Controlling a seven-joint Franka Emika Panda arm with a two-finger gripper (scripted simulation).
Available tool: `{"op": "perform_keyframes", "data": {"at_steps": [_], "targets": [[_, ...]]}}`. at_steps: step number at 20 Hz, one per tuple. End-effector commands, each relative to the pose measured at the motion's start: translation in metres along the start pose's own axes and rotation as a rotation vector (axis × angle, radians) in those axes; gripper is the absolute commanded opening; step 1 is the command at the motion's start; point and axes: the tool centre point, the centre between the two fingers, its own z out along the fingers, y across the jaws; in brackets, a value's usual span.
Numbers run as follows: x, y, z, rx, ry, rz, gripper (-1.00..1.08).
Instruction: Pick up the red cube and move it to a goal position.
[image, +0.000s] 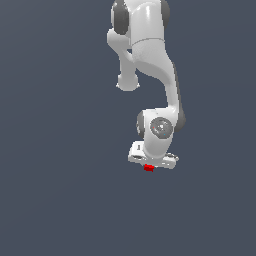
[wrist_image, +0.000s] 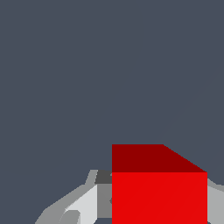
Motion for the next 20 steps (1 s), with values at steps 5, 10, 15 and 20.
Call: {"op": "perform_keyframes", "data": {"at_steps": [5,10,15,20], "targets": [[-0.002,0.005,-0.008,0.0,0.0,0.0,-1.0],[-0.005,0.016,-0.026,0.0,0.0,0.0,-1.0],[-0.011,0.035,-0.056,0.0,0.0,0.0,-1.0],[-0.02,0.061,-0.1,0.0,0.0,0.0,-1.0]]}}
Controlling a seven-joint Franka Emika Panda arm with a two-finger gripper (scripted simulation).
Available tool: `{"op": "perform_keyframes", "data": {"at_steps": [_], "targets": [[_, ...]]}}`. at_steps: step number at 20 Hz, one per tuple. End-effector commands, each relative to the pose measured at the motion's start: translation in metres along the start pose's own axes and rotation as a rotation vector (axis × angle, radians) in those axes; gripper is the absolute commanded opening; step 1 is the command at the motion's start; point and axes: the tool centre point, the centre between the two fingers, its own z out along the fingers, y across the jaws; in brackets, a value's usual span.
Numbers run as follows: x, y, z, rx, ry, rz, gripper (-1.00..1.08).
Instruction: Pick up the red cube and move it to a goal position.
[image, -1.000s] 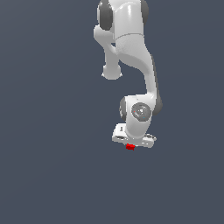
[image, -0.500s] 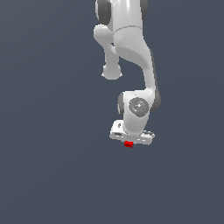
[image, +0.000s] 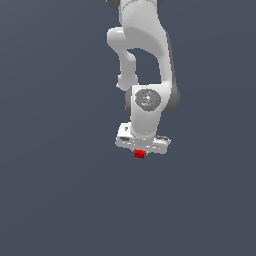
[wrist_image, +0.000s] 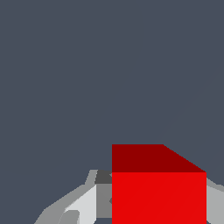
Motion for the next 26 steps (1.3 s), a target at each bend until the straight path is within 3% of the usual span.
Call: {"op": "perform_keyframes", "data": {"at_steps": [1,17,26], "targets": [[-0.004,0.015,-0.024,0.001,0.002,0.001,-1.0],[-0.033,0.114,-0.189,0.002,0.001,0.001,-1.0],[-0.04,0.15,-0.25,0.001,0.002,0.001,-1.0]]}}
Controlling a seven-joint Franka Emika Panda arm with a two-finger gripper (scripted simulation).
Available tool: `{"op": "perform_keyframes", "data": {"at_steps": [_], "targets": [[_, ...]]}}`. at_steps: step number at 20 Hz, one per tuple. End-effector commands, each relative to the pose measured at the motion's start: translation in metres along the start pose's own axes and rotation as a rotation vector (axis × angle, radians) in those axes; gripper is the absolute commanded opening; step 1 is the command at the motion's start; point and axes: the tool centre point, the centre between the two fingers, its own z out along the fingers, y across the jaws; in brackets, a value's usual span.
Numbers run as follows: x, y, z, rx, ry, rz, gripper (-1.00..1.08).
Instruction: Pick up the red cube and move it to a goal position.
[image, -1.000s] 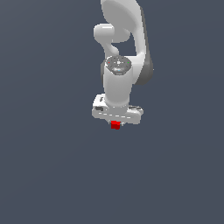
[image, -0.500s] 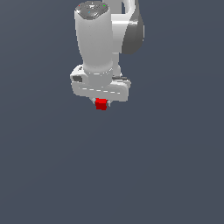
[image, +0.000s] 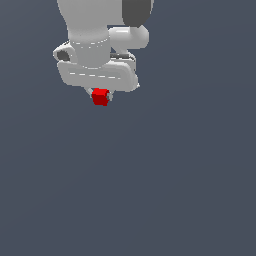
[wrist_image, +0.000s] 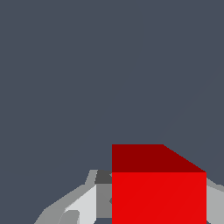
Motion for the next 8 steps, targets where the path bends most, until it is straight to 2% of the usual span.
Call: {"op": "perform_keyframes", "data": {"at_steps": [1,8], "targets": [[-0.002,0.007,-0.012,-0.001,-0.001,-0.001,-1.0],[-0.001,0.013,-0.023,-0.001,-0.001,-0.001,-1.0]]}}
